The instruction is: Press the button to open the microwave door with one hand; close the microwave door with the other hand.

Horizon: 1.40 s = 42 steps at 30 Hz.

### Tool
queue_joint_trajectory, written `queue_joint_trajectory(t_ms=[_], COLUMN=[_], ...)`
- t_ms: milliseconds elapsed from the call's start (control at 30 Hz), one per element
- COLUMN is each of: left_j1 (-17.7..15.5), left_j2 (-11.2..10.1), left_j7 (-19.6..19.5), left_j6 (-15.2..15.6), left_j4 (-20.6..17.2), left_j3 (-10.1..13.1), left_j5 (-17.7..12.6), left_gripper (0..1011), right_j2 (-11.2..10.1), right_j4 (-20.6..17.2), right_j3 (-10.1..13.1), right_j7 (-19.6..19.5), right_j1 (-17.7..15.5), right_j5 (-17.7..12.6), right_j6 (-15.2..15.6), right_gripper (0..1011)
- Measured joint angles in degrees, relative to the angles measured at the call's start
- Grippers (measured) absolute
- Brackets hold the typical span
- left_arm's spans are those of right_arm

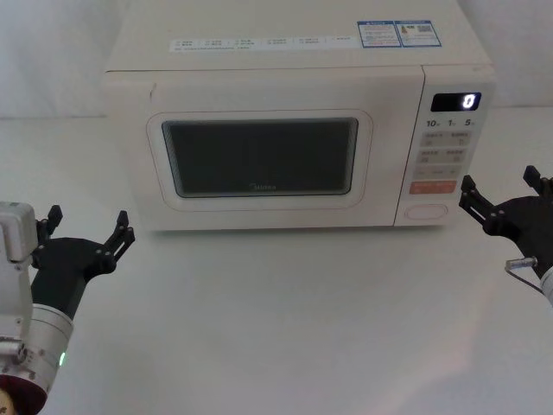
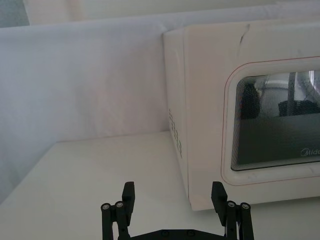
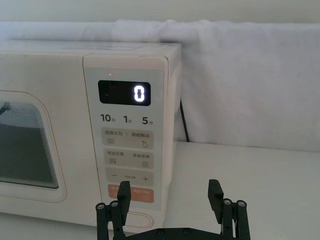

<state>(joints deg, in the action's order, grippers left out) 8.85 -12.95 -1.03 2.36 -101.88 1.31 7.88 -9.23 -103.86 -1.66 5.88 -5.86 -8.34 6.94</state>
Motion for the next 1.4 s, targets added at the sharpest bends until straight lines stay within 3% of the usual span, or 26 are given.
queue_joint_trajectory(t_ms=[1400], left_j1=[0.0], left_j2=[0.0], left_j7=[0.0], left_j6=[0.0], left_j4=[0.0], left_j3=[0.0], left_j5=[0.0], left_gripper=[1001], right_j2=[0.0], right_j4=[0.0], right_j3=[0.0], right_j7=[0.0], right_j1=[0.0], right_j5=[0.0], right_j6=[0.0], right_gripper=[1000])
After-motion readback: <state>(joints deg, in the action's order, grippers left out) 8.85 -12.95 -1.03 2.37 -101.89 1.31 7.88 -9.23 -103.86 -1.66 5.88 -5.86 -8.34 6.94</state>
